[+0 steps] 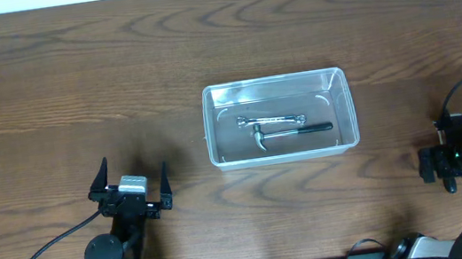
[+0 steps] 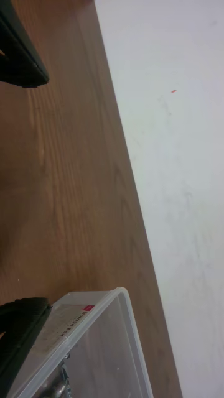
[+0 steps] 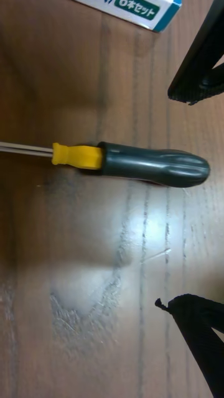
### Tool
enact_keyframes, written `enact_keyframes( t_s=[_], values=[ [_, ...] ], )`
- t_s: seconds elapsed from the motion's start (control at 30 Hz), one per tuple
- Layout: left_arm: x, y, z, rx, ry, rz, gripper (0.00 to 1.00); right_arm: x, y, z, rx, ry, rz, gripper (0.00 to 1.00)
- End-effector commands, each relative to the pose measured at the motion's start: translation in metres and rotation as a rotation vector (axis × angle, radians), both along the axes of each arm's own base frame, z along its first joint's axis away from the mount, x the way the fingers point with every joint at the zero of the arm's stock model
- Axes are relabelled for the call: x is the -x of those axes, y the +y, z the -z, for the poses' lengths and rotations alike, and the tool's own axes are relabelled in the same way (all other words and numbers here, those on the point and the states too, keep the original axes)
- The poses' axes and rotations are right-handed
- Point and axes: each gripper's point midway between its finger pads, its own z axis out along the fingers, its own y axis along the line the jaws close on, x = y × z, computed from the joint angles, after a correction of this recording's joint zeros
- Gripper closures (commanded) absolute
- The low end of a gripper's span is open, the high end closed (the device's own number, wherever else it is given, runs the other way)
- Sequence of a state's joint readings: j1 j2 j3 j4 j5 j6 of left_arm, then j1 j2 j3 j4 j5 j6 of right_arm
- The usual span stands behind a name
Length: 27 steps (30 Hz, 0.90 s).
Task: Pack container
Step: 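Move the right gripper down over the yellow-handled screwdriver, then lower and close the right gripper on the screwdriver's black handle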
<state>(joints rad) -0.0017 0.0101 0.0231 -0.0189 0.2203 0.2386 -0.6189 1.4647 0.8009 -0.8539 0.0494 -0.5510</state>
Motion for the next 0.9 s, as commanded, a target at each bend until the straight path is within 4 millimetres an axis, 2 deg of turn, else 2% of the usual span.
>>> enact_keyframes(
  t_s=[0.0, 0.27, 0.5, 0.87],
  values=[
    [0.000, 0.000, 0.016, 0.005, 0.046, -0.001, 0.02, 0.000, -0.004, 0.003, 0.006, -0.001, 0.030, 0.01],
    [0.000, 0.000, 0.016, 0.005, 0.046, -0.001, 0.02, -0.015, -0.001, 0.008, -0.034, -0.059, 0.025, 0.01],
    [0.000, 0.000, 0.016, 0.005, 0.046, -0.001, 0.02, -0.015, -0.002, 0.020, -0.046, -0.034, 0.019, 0.01],
    [0.000, 0.000, 0.016, 0.005, 0.046, -0.001, 0.02, -0.019, -0.006, 0.022, -0.031, -0.041, -0.063, 0.01]
  ],
)
